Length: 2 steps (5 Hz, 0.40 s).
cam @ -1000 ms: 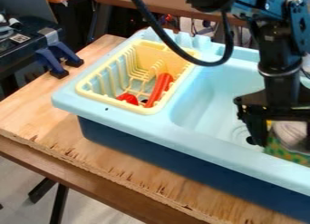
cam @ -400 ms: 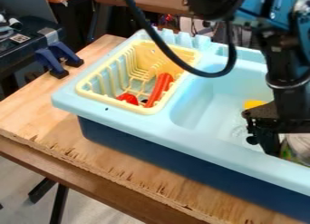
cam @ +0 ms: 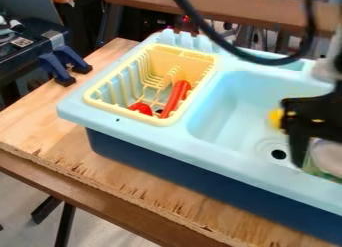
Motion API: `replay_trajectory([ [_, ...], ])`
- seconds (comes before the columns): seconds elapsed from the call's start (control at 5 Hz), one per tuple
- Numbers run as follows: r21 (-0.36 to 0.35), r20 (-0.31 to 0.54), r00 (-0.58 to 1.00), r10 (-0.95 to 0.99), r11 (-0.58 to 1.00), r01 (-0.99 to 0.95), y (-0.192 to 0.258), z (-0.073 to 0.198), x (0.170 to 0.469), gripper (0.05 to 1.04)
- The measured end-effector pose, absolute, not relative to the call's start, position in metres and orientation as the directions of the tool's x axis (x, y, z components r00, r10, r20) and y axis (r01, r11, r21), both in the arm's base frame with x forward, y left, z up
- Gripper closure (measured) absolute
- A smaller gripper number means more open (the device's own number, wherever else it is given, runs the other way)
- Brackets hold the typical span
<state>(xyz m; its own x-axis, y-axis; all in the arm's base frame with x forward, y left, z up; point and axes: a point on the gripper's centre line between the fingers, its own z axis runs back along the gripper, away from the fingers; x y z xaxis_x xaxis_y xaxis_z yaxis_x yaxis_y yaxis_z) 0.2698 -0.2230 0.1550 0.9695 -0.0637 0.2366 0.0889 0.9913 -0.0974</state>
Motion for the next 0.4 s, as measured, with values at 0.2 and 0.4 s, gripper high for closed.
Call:
replay_trajectory([
  [0.2, -0.099, 0.315, 0.943, -0.108, 0.984, 0.145, -0.2343, 0.1817, 0.2655, 0.083],
  [0.4, -0.097, 0.322, 0.941, -0.106, 0.985, 0.145, -0.2315, 0.1844, 0.2675, 0.083],
])
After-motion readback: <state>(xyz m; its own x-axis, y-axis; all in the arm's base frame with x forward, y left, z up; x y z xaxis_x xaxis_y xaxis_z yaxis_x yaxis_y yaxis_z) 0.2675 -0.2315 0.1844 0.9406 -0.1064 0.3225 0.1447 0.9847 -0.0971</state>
